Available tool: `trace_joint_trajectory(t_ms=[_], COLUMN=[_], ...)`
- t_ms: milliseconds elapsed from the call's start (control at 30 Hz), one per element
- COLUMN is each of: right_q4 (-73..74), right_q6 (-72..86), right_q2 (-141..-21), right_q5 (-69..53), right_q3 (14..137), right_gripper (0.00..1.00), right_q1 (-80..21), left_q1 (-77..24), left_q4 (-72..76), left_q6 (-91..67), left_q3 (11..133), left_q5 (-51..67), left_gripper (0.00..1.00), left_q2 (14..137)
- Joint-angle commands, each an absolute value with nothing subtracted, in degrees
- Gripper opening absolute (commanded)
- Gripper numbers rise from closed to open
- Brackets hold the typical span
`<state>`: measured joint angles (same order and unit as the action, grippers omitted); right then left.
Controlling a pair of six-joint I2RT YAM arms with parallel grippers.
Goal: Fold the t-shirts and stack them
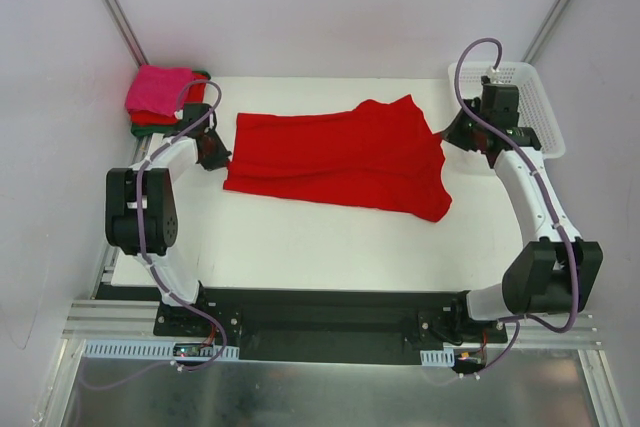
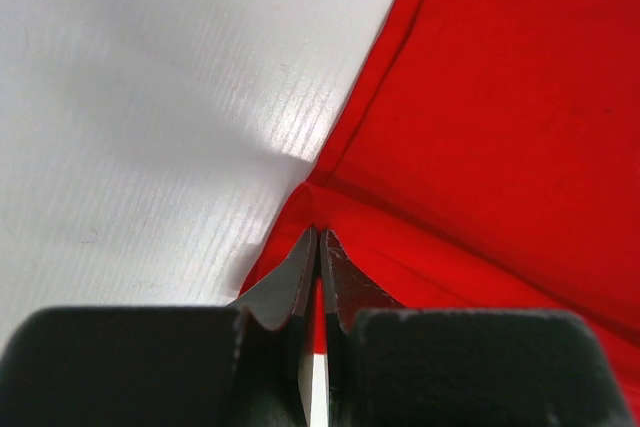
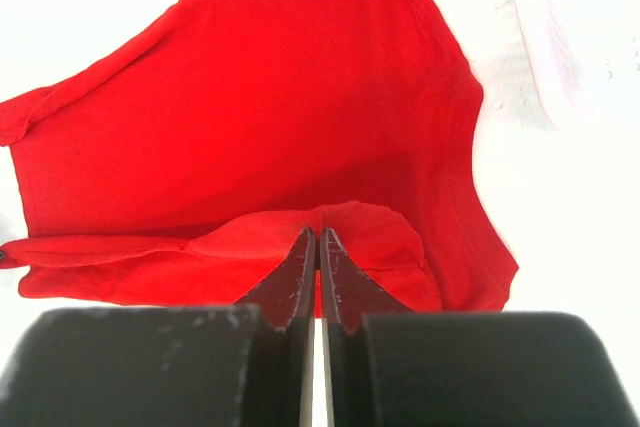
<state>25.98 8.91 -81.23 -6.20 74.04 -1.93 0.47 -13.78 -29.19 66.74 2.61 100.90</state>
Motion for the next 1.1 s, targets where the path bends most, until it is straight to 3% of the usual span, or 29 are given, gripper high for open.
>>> trace_joint_trajectory(t_ms=[0,533,567,600,633,700,733,800,833,933,1067], right_q4=[24.3,24.2,24.2,24.2,24.2,24.1,24.0,23.8,23.7,24.5,25.4], right_q6=[7.7,6.7,6.5,6.3,6.2,5.8,5.7,5.5,5.2,4.8,4.9], right_q2=[-81.9,-86.2,-86.6,-86.7,-86.7,-86.4,-86.1,-84.8,-84.6,-82.8,-79.6], right_q5=[-4.8,-2.9,-2.9,-2.9,-2.8,-2.5,-2.1,-1.1,-1.0,-0.6,-0.7], right_q3=[75.1,76.9,76.9,76.9,76.9,76.6,76.4,75.9,75.7,75.8,75.1], right_gripper=[0.01,0.02,0.07,0.25,0.34,0.51,0.55,0.61,0.63,0.64,0.65], right_q1=[-2.2,-2.4,-2.4,-2.4,-2.4,-2.6,-2.7,-2.8,-2.8,-3.1,-4.0], left_q1=[0.7,0.9,0.8,0.8,0.8,0.8,0.8,0.8,0.8,0.7,0.8], left_q4=[-12.0,-8.4,-8.1,-7.7,-7.6,-6.8,-6.4,-5.5,-5.3,-5.2,-4.9], left_q6=[-29.6,-28.2,-28.2,-28.2,-28.3,-28.7,-28.7,-29.0,-29.1,-29.3,-30.1], left_q3=[69.3,76.4,76.9,77.0,77.2,76.8,76.4,75.0,74.5,72.6,68.3], left_q5=[3.5,8.5,8.8,9.2,9.5,9.5,9.3,8.2,7.7,5.8,4.0], left_gripper=[0.00,0.00,0.00,0.00,0.02,0.25,0.50,0.63,0.79,0.99,0.99], left_q2=[101.7,107.6,107.8,108.4,108.6,108.7,108.4,107.2,106.7,104.1,99.0])
